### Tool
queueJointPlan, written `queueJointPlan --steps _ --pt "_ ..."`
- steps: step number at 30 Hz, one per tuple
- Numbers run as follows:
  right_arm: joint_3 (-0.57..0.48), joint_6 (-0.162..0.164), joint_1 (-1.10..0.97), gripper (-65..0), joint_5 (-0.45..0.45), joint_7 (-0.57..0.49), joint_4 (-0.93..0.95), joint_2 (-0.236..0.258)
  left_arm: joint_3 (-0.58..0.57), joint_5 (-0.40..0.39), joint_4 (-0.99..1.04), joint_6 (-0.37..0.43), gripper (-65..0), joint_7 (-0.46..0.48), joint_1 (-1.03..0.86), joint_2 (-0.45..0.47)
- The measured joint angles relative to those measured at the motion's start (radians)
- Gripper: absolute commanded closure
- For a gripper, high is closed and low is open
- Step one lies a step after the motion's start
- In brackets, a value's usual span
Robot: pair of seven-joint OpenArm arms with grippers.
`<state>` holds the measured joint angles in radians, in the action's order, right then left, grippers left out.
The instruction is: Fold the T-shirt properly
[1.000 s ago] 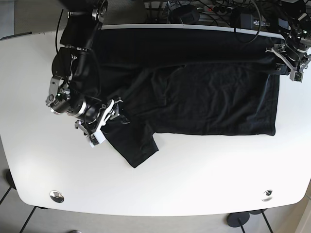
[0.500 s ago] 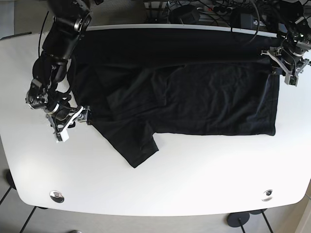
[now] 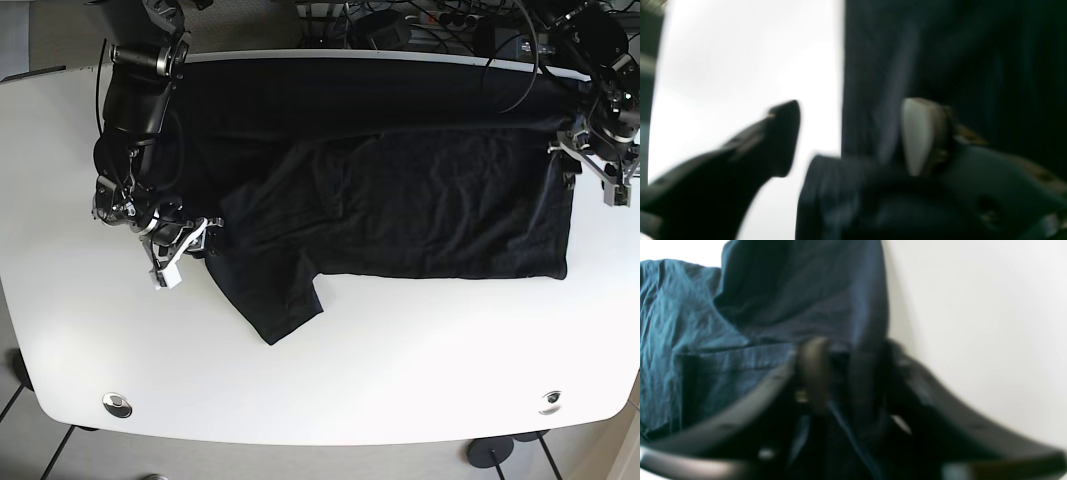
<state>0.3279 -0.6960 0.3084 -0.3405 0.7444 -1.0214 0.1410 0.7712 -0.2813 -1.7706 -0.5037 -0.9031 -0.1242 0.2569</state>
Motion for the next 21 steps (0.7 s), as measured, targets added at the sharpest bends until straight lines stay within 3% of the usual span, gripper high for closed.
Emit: queueJointPlan --steps 2,7,11,14,17,19,21 --pt "0.0 0.0 -0.001 -2.9 0.001 0.005 0.002 0.0 -0.042 -0.001 0.057 0.091 -51.9 0.006 0.07 0.012" --pt "0.0 0.0 0.0 -2.1 0.001 0.011 0.002 0.0 -0.159 -0.006 0.411 0.155 -51.9 0.014 0.297 0.089" --pt "-0.001 0.0 0.0 -2.1 0.0 0.011 0.002 0.0 -0.189 -0.003 0.682 0.159 -51.9 0.144 0.418 0.129" --pt "-0.001 0.0 0.0 -2.1 0.0 0.011 0.001 0.0 -0.327 -0.005 0.932 0.156 -51.9 0.277 0.502 0.189" --pt "-0.001 0.0 -0.001 -2.1 0.0 0.011 0.001 0.0 -0.38 -0.009 1.124 0.156 -51.9 0.416 0.583 0.21" --pt "-0.001 0.0 -0.002 -2.1 -0.002 0.011 0.001 0.0 -0.428 -0.011 1.175 0.15 -51.9 0.445 0.614 0.22" --pt "-0.001 0.0 -0.002 -2.1 -0.003 0.011 0.001 0.0 -0.46 -0.012 1.191 0.084 -51.8 0.457 0.62 0.222"
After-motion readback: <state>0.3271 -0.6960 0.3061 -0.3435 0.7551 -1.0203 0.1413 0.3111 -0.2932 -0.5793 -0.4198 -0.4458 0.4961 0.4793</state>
